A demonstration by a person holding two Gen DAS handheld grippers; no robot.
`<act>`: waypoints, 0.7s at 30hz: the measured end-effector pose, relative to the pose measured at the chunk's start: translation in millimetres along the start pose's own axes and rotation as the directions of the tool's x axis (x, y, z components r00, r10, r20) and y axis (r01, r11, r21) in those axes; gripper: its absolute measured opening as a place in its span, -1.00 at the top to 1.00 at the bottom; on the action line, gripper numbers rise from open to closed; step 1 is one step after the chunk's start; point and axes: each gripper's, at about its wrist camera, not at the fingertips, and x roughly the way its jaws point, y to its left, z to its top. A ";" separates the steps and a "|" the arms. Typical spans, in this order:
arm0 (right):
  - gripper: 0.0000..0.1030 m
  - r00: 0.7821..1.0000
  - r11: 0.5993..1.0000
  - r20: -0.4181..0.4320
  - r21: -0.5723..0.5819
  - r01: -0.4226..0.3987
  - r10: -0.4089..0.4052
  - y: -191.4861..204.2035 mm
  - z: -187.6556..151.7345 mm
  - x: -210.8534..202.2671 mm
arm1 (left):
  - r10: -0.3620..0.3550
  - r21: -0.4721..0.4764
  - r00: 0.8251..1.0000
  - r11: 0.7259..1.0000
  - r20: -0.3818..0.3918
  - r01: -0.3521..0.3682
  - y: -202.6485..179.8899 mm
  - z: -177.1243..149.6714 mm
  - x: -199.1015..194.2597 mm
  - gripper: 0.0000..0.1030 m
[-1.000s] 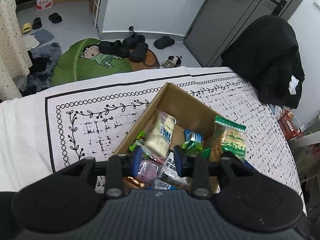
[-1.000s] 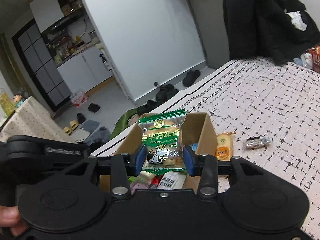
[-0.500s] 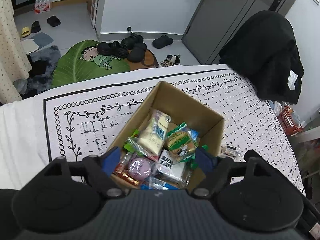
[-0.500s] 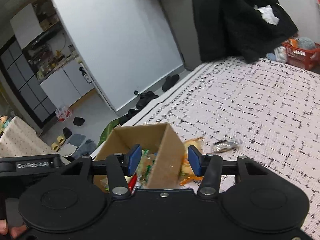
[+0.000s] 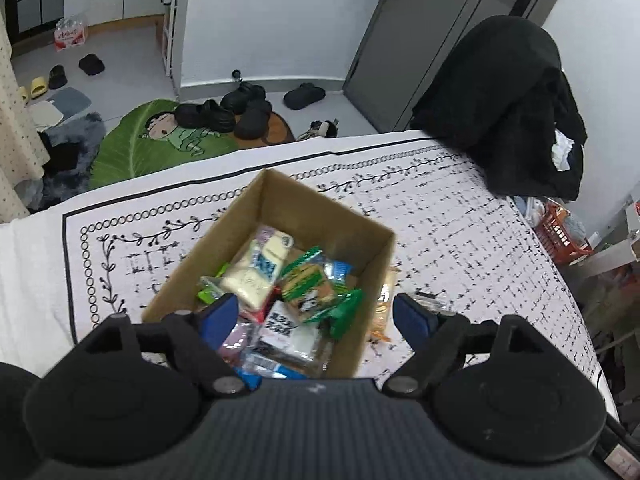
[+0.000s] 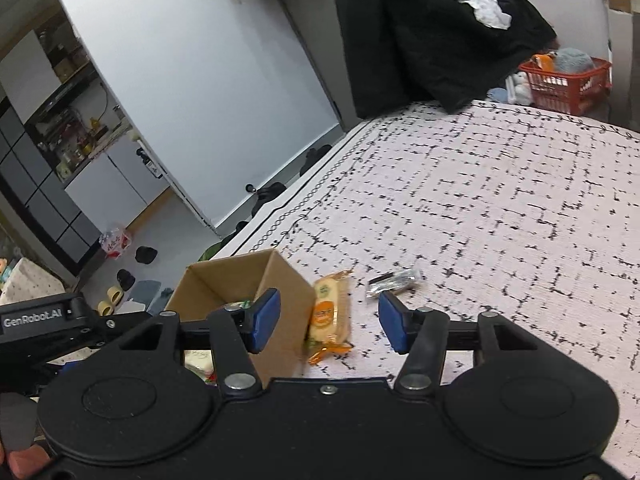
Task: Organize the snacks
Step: 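Move both open tools toward the orange-labelled cake packet and the small clear packet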
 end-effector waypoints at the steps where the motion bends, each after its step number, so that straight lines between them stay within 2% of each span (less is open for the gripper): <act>1: -0.10 1.000 1.000 0.002 0.007 0.002 -0.002 -3.6 1.1 -0.5 | 0.000 0.006 1.000 1.000 0.007 0.000 -3.8 -0.9 -1.2 -0.62; 5: -0.24 1.000 1.000 0.006 0.030 -0.001 0.001 -13.1 3.8 -2.9 | -0.003 0.022 1.000 1.000 0.002 0.003 -18.5 -3.4 0.8 -0.62; 8: -0.49 1.000 0.999 0.010 0.032 0.003 -0.003 -18.0 4.8 -4.9 | 0.006 0.045 1.000 0.999 -0.003 -0.006 -30.3 -6.8 3.3 -0.65; 10: -0.60 1.000 0.999 0.011 0.033 0.009 -0.010 -21.2 5.6 -6.4 | 0.014 0.046 1.000 0.999 -0.008 -0.014 -36.1 -8.8 5.1 -0.84; 14: -0.72 1.000 0.998 0.008 0.056 0.016 -0.016 -30.2 7.9 -7.9 | 0.016 0.047 1.000 0.999 -0.020 -0.015 -45.3 -12.9 8.4 -0.92; 15: -0.76 1.000 0.998 0.008 0.062 0.019 -0.019 -32.9 9.0 -7.9 | 0.022 0.051 1.000 0.998 -0.022 -0.021 -47.6 -14.0 9.4 -1.00; 18: -0.79 1.000 0.996 0.007 0.088 0.026 -0.027 -41.8 11.1 -8.6 | 0.050 0.060 0.999 0.997 -0.017 -0.049 -54.3 -17.1 10.9 -1.00; 21: -0.83 0.999 0.994 0.007 0.109 0.031 -0.032 -48.8 12.3 -10.7 | 0.030 0.060 0.999 0.998 -0.019 -0.029 -59.5 -18.8 12.9 -1.00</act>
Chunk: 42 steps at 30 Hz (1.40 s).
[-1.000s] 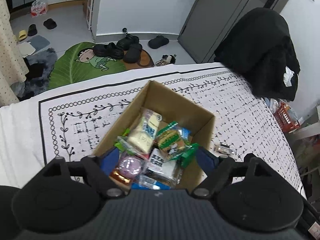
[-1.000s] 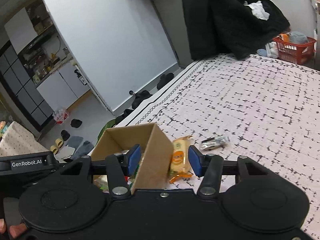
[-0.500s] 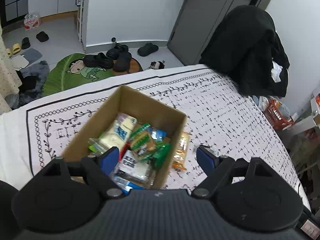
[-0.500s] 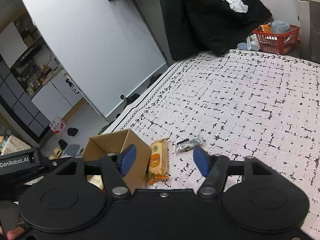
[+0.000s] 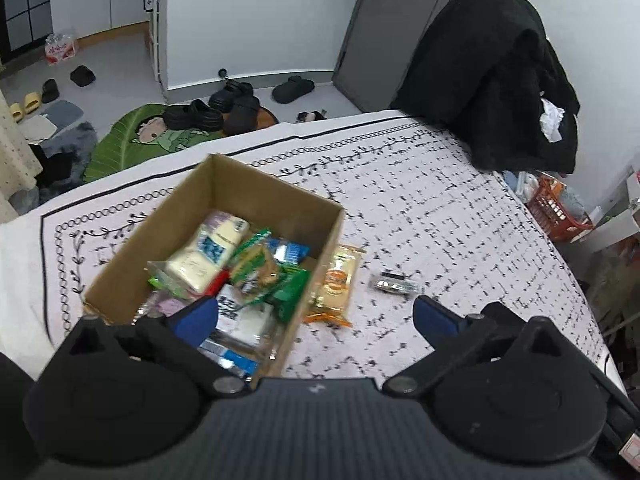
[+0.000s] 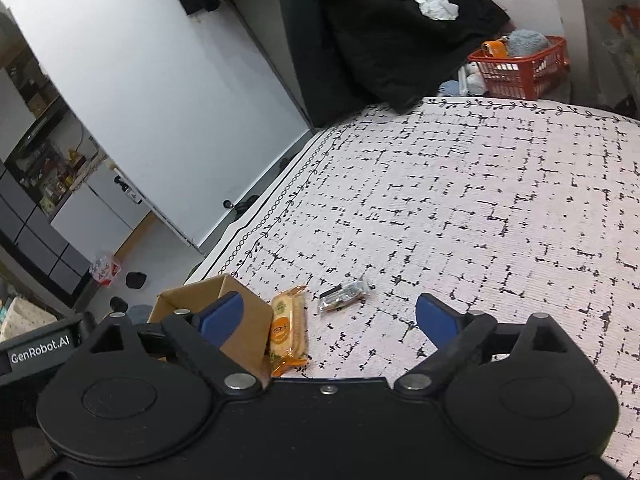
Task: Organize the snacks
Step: 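Move both open tools toward the orange-labelled cake packet and the small clear packet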
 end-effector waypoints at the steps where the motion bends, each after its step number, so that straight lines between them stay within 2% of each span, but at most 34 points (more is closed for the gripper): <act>1: -0.84 1.000 1.000 -0.001 0.005 0.003 -0.003 -1.8 0.5 -0.1 | 0.000 0.006 1.000 1.000 0.003 0.000 -3.0 -0.7 0.4 -1.00; 8: -0.84 0.999 0.998 -0.011 0.046 0.051 -0.050 -14.6 1.9 2.1 | -0.028 0.016 1.000 0.999 -0.002 0.028 -19.0 -3.6 7.4 -1.00; 13: -0.84 0.998 0.993 -0.035 0.109 0.055 -0.051 -27.9 1.9 6.9 | -0.028 0.004 0.999 1.000 -0.024 0.028 -26.6 -6.4 17.8 -1.00; 17: -0.84 0.997 0.986 -0.045 0.151 0.068 -0.062 -36.4 2.0 9.4 | -0.023 0.013 1.000 1.000 -0.002 0.023 -34.7 -9.1 23.7 -0.99; 21: -0.81 0.997 0.977 -0.054 0.202 0.068 -0.058 -47.3 1.4 13.3 | -0.050 0.001 0.999 0.999 -0.002 0.050 -38.5 -10.9 32.8 -0.95; 23: -0.75 0.996 0.970 -0.064 0.232 0.071 -0.058 -53.1 0.0 17.0 | -0.052 -0.001 0.999 0.999 -0.004 0.052 -40.2 -12.7 39.3 -0.93; 31: -0.44 0.995 0.934 -0.101 0.352 0.056 -0.022 -74.3 -3.8 39.0 | -0.055 -0.006 0.998 0.998 -0.042 0.055 -45.2 -17.4 71.8 -0.63; 36: -0.39 0.992 0.929 -0.127 0.366 0.050 -0.004 -76.7 -5.9 56.6 | -0.033 -0.002 0.998 0.999 -0.055 0.033 -48.2 -17.9 90.8 -0.58; 42: -0.38 0.989 0.931 -0.145 0.363 0.039 0.015 -75.5 -7.7 73.1 | 0.015 0.048 1.000 0.999 0.006 -0.016 -54.5 -12.0 99.9 -0.59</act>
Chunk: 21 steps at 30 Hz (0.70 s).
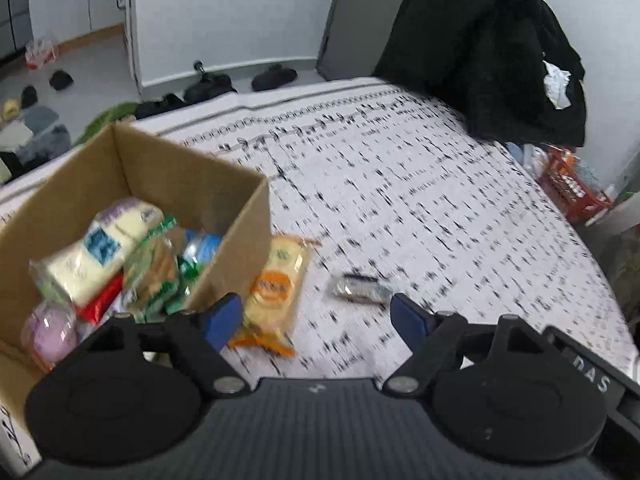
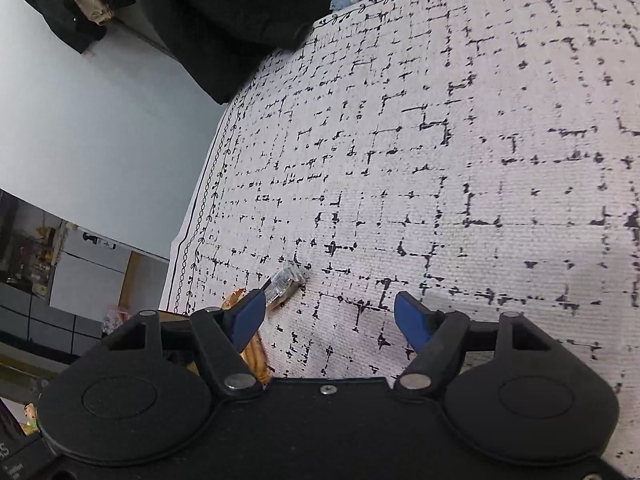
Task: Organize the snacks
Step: 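Move both open tools toward the orange-labelled cake packet and the small clear packet, then grasp the orange-labelled cake packet with the left tool while the right tool grasps the small clear packet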
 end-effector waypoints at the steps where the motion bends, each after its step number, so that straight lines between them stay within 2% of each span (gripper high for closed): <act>1: -0.38 1.000 1.000 -0.004 0.000 -0.002 0.002 0.1 0.4 2.3 | 0.002 0.003 1.000 1.000 0.006 -0.002 -0.3 1.3 1.3 -0.59; 11: -0.36 0.999 1.000 -0.030 -0.005 -0.016 0.016 2.2 1.6 22.8 | 0.114 0.073 0.993 0.990 0.041 -0.117 -4.0 8.7 21.5 -0.60; 21: -0.16 0.999 0.999 -0.020 0.030 -0.033 0.034 1.9 3.0 38.2 | 0.178 0.152 0.982 0.971 0.059 -0.185 -20.0 0.7 36.2 -0.58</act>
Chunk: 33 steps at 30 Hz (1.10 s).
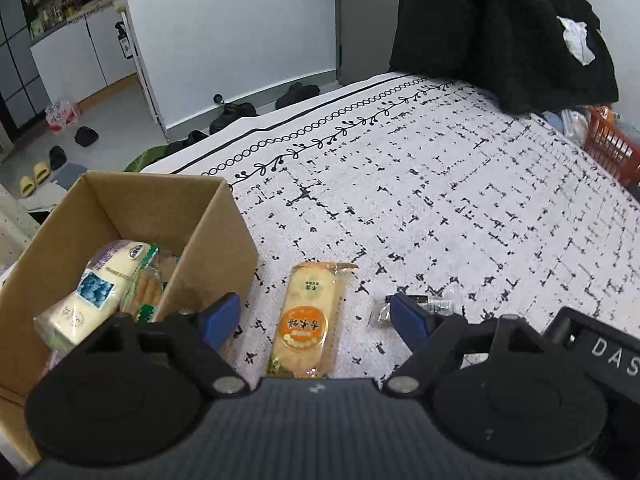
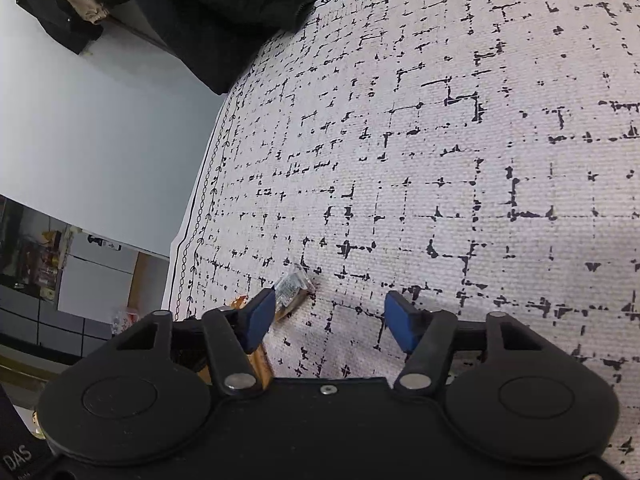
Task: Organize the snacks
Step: 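Grasp the orange-labelled cake packet with the left tool while the right tool grasps the small clear packet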
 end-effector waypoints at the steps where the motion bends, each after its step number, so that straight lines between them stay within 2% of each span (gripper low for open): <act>1: -0.16 1.000 1.000 0.002 0.007 -0.004 0.004 -1.2 0.9 0.6 | 0.009 0.003 1.000 1.000 0.003 -0.009 -1.2 -0.4 0.7 -0.58; 9: -0.12 1.000 1.000 0.015 0.018 -0.020 0.019 -4.5 1.8 3.0 | 0.079 0.062 0.997 0.995 0.007 -0.079 -11.4 -3.1 8.5 -0.58; 11: -0.11 1.000 1.000 0.016 0.020 -0.022 0.022 -4.4 3.1 4.8 | 0.077 0.061 0.997 0.995 0.009 -0.077 -11.4 -3.2 5.9 -0.50; 13: -0.09 1.000 0.999 0.018 0.025 -0.026 0.025 -5.7 3.3 5.7 | 0.059 0.062 0.998 0.996 0.005 -0.059 -12.9 -3.7 4.1 -0.34; 16: -0.07 0.999 0.999 0.019 0.030 -0.027 0.026 -6.5 3.1 6.2 | 0.039 0.045 0.998 0.998 -0.057 -0.036 -14.9 -6.4 13.3 -0.24; 20: -0.07 0.999 0.999 0.018 0.024 -0.028 0.027 -7.8 3.7 5.5 | 0.094 0.044 0.994 0.995 -0.053 -0.091 -12.9 -9.2 20.5 -0.22; 24: -0.07 0.999 0.999 0.016 0.015 -0.028 0.028 -5.6 2.6 5.9 | 0.083 0.049 0.994 0.996 -0.075 -0.079 -12.2 -10.3 28.8 -0.22; 28: -0.07 1.000 1.000 0.012 0.003 -0.027 0.027 -2.0 0.2 8.5 | 0.034 -0.008 0.993 0.999 -0.110 -0.035 -3.8 -11.8 38.9 -0.20; 29: -0.07 1.000 1.000 0.011 0.004 -0.028 0.028 -1.6 -0.2 9.0 | 0.021 -0.020 0.994 1.000 -0.107 -0.023 -1.4 -12.1 39.7 -0.14; 31: -0.07 0.999 1.000 0.011 0.002 -0.030 0.030 -0.3 -1.3 10.5 | -0.009 -0.046 0.994 0.999 -0.106 0.004 3.5 -11.4 39.9 0.33; 33: -0.06 0.999 0.999 0.008 -0.004 -0.032 0.032 2.4 -2.2 12.8 | -0.004 -0.061 0.995 0.998 -0.103 -0.003 8.5 -9.8 37.7 0.33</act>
